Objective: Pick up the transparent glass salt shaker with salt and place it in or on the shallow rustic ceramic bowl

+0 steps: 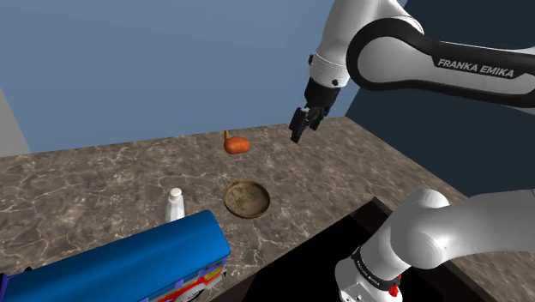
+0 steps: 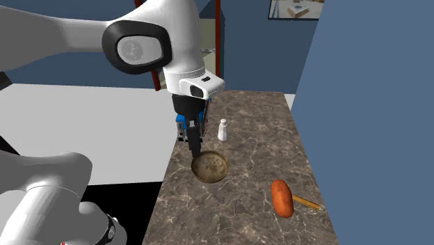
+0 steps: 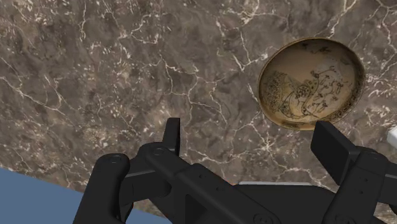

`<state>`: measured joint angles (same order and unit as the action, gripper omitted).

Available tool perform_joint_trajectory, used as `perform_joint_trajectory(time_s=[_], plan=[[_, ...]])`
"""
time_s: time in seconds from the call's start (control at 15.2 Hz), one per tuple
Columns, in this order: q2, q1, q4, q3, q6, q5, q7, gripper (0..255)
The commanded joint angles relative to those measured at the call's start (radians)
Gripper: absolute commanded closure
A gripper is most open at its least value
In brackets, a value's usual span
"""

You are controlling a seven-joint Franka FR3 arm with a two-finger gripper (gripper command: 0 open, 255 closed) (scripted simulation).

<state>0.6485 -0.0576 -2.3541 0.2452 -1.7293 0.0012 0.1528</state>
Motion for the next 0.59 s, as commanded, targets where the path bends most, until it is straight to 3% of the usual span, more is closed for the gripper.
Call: perform_joint_trajectory(time_s=[0.0,0.53], plan=[[-0.054,-0.007,0.018,0.043,-0.027,0.017,0.052,0],[-0.291,-0.019,0.125,0.201,-0.121,0.028,0.246,0]])
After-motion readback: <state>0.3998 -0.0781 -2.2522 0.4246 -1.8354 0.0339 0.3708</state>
